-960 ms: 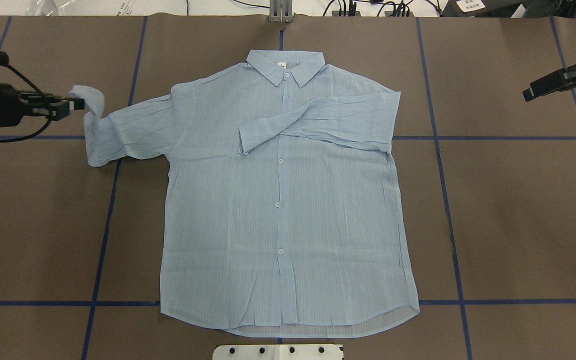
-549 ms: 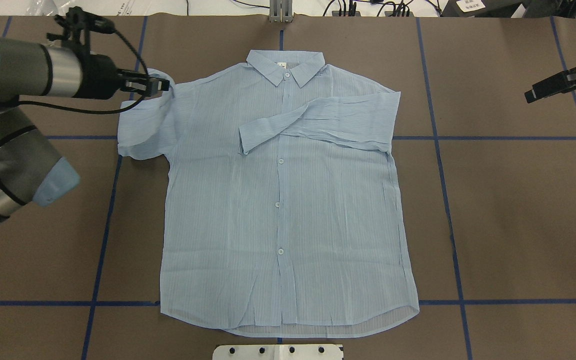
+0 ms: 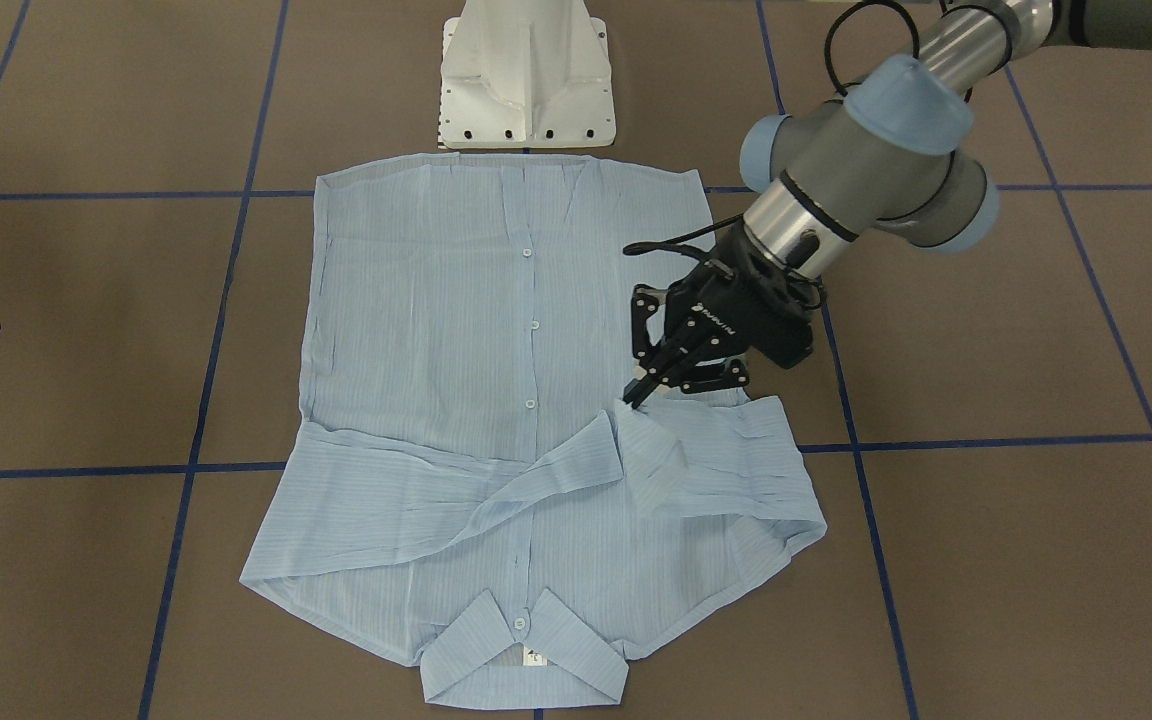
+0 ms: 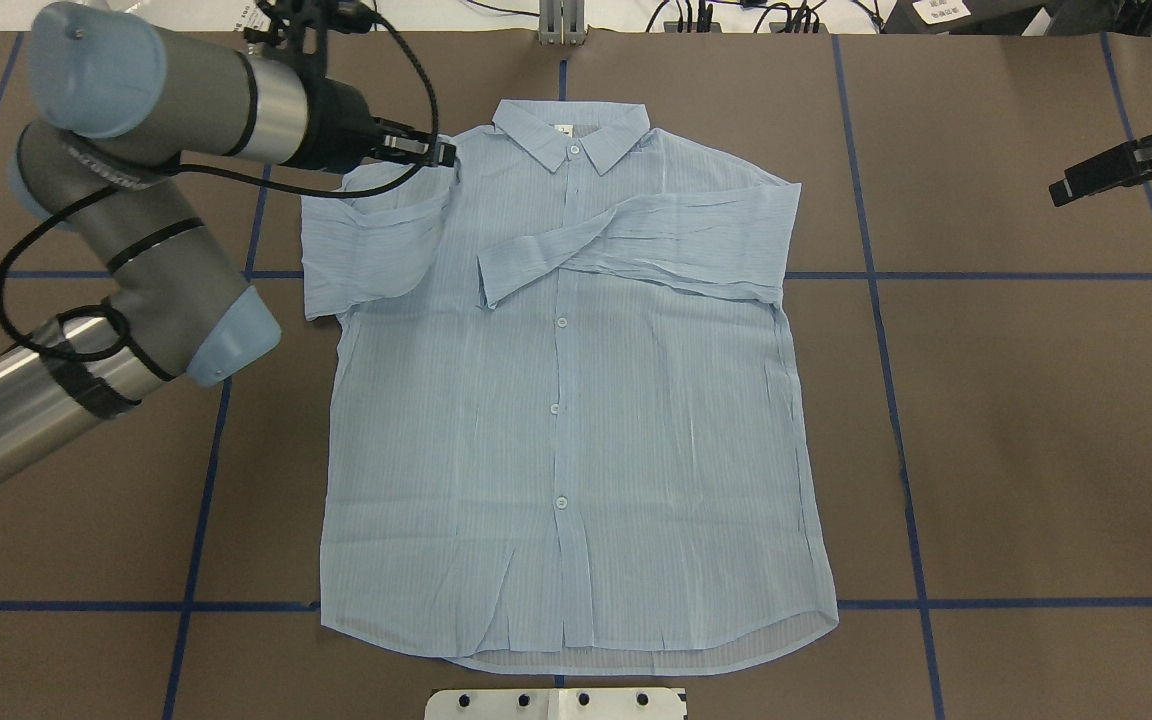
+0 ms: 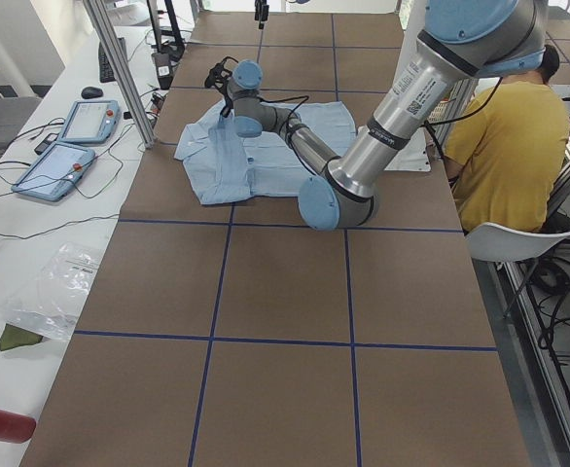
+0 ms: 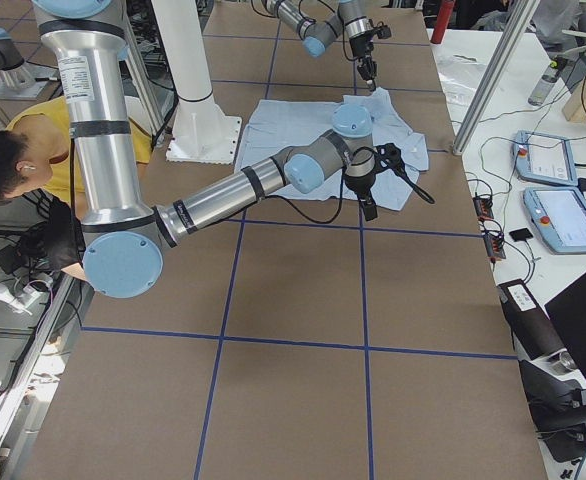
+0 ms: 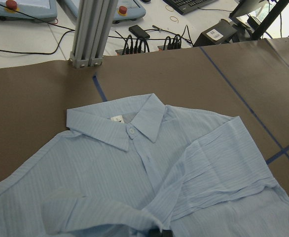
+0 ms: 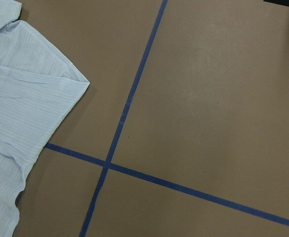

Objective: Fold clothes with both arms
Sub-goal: 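Carry the sleeve across the shirt body with the left gripper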

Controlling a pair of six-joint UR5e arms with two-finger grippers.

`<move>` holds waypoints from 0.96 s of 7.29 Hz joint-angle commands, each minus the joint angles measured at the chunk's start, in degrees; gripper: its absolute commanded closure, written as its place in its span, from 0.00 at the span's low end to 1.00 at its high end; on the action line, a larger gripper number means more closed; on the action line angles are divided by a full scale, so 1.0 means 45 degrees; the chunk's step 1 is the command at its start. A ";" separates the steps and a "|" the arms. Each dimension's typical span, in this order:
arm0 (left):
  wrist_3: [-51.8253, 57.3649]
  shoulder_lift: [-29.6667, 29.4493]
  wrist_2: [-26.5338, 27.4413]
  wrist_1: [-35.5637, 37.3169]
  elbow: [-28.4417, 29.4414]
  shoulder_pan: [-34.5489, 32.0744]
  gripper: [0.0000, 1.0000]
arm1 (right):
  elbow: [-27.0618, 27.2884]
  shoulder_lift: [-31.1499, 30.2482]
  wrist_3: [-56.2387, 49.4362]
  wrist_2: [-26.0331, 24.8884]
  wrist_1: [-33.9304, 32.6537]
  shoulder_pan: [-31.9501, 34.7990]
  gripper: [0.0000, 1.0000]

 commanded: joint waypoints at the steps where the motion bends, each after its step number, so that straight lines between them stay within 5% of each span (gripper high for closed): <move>1: -0.0086 -0.0970 0.0865 0.0033 0.0653 0.0894 1.00 | 0.0009 -0.0001 0.0004 -0.0020 0.0006 0.0019 0.00; 4: 0.0070 -0.1303 0.3750 -0.0006 0.1314 0.3118 0.95 | -0.0010 -0.0001 0.0004 -0.0020 -0.0013 0.0000 0.00; 5: 0.0050 -0.1788 0.4569 -0.0025 0.2189 0.3685 0.33 | -0.0010 -0.0001 0.0004 -0.0020 -0.0013 0.0000 0.00; 6: -0.0124 -0.2044 0.5389 -0.0180 0.2603 0.4155 0.01 | -0.0010 0.0019 0.0004 -0.0020 -0.0013 0.0000 0.00; 7: -0.0280 -0.1989 0.5533 -0.0994 0.2569 0.4237 0.00 | -0.0010 0.0019 0.0023 -0.0020 0.0006 0.0000 0.00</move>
